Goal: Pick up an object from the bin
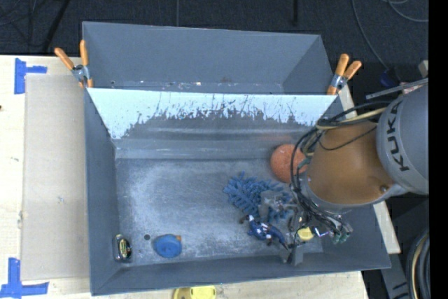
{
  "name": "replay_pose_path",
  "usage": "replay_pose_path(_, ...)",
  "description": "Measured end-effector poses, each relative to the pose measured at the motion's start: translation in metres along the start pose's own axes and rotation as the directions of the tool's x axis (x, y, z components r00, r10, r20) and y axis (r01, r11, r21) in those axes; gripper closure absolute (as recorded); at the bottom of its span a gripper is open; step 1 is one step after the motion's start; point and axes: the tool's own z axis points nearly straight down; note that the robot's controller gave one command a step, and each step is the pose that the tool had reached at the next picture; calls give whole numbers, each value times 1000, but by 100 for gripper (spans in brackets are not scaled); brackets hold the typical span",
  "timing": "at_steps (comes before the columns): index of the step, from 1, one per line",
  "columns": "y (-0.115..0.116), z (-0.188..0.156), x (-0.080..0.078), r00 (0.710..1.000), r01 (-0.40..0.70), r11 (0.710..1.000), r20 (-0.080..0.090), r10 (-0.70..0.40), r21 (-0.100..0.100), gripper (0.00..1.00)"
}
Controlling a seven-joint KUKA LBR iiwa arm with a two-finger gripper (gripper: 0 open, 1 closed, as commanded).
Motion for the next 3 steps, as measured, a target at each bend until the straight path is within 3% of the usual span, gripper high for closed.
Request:
replay_pose_path(1,0,15,-5,999,44,999,12,-44,5,0)
replay_pose_path(2,1,29,-9,940,342,940,1,-342,1,100)
replay_pose_path(3,1,29,-10,940,342,940,0,-342,0,100)
